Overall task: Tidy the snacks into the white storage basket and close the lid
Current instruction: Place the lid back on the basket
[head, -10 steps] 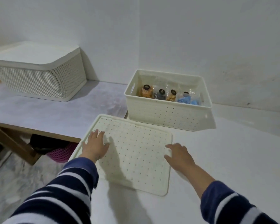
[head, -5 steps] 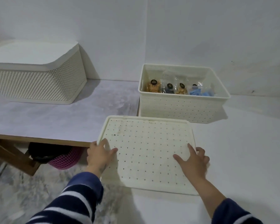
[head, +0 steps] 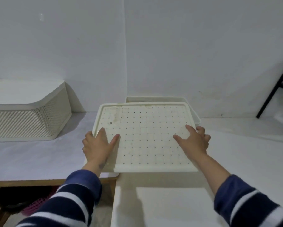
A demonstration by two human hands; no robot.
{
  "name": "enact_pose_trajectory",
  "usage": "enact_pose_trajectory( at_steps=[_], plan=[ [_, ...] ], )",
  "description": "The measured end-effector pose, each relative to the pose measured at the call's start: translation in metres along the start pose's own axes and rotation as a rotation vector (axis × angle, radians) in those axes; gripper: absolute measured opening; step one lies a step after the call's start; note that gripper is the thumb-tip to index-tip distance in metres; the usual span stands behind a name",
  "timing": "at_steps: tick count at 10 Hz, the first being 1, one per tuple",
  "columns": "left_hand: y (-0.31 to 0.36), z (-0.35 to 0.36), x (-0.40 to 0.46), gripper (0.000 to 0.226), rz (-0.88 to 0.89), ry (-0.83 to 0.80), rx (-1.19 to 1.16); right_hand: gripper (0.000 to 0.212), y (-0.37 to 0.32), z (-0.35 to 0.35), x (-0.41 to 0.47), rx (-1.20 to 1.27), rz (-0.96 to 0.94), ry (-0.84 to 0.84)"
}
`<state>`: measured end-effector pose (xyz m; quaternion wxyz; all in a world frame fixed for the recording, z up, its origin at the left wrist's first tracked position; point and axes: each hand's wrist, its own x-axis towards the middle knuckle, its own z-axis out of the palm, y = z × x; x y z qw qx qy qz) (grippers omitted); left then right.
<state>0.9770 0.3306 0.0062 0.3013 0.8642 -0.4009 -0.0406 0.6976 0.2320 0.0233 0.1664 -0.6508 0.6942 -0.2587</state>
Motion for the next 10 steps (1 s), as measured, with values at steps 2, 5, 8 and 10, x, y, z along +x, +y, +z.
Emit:
enact_pose_trajectory(
  at_steps=[2, 5, 8, 10],
  plan=[
    [0.059, 0.022, 0.062, 0.079, 0.013, -0.105, -0.066, 0.07, -0.004, -0.023, 0.093, -0.087, -0.019, -0.094],
    [0.108, 0.091, 0.159, 0.076, -0.029, -0.243, -0.127, 0.063, 0.005, 0.005, 0.226, -0.09, 0.0, -0.211],
    [0.108, 0.125, 0.168, 0.06, -0.015, -0.21, -0.02, 0.062, 0.018, 0.045, 0.254, -0.213, -0.039, -0.218],
    [0.075, 0.113, 0.156, 0.06, 0.071, -0.197, -0.255, 0.068, 0.002, 0.0, 0.24, -0.165, -0.101, -0.443]
  ],
)
